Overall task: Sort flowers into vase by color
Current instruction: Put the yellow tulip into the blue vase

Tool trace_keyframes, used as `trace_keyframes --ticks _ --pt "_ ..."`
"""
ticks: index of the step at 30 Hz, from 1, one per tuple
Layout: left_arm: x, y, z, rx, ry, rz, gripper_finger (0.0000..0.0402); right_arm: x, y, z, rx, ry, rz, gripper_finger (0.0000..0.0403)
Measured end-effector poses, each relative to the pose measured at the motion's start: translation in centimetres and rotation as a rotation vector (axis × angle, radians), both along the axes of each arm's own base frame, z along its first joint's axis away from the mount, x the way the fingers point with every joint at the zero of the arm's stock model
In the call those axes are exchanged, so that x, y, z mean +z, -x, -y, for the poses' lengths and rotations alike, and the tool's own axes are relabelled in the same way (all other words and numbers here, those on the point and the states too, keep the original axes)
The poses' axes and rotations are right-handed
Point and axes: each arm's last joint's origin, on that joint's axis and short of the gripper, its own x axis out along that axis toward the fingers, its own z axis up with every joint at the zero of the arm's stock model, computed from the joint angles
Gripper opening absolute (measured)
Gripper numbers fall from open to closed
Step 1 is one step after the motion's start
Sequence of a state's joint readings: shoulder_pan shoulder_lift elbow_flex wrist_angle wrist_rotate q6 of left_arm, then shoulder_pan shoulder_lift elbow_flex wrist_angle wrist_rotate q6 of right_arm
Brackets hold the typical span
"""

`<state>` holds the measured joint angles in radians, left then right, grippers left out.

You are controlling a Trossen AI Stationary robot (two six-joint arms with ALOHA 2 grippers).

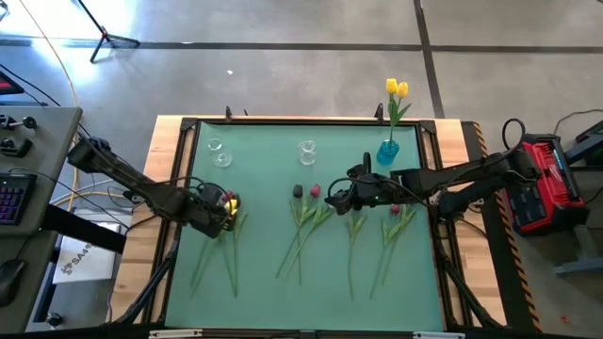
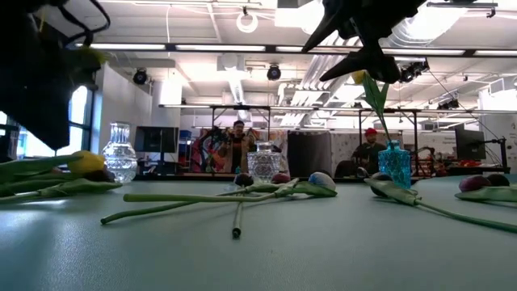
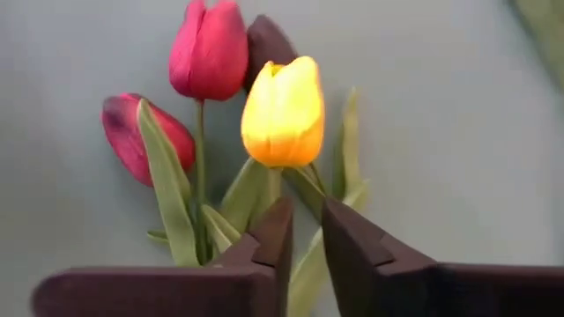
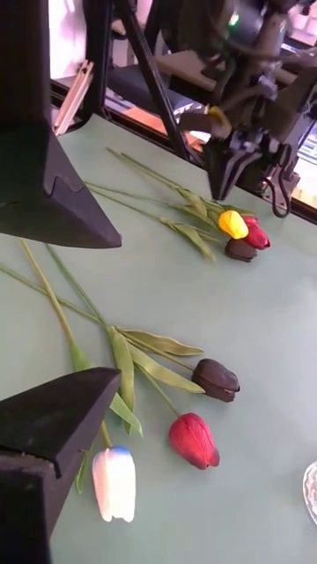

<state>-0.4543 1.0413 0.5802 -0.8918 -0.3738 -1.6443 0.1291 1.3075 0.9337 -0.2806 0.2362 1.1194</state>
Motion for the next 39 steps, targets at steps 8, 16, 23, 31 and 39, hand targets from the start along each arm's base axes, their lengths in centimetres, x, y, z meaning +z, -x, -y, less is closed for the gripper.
trace_keyframes --ticks 8,16,23,31,39 --pt "-2.3 0.5 -0.9 0.004 0.019 -0.053 0.0107 0.0 0.0 0.0 0.002 -0.005 -0.001 0.0222" --pt "-2.5 -0.4 -1.1 -0.037 0.032 0.021 0.0068 0.0 0.0 0.1 -0.006 -0.009 0.000 0.0222" --pt "-2.6 -0.5 -1.5 -0.038 0.053 0.005 0.0007 0.0 0.0 0.3 -0.011 -0.012 0.000 0.0222" --pt "2.0 -2.2 -1.4 -0.111 0.097 0.172 0.0003 0.0 0.0 0.3 -0.026 -0.031 0.005 0.0222" --pt "7.8 -3.6 -3.7 -0.233 -0.272 0.379 0.0001 0.8 -0.6 0.2 0.014 0.012 0.096 0.0222"
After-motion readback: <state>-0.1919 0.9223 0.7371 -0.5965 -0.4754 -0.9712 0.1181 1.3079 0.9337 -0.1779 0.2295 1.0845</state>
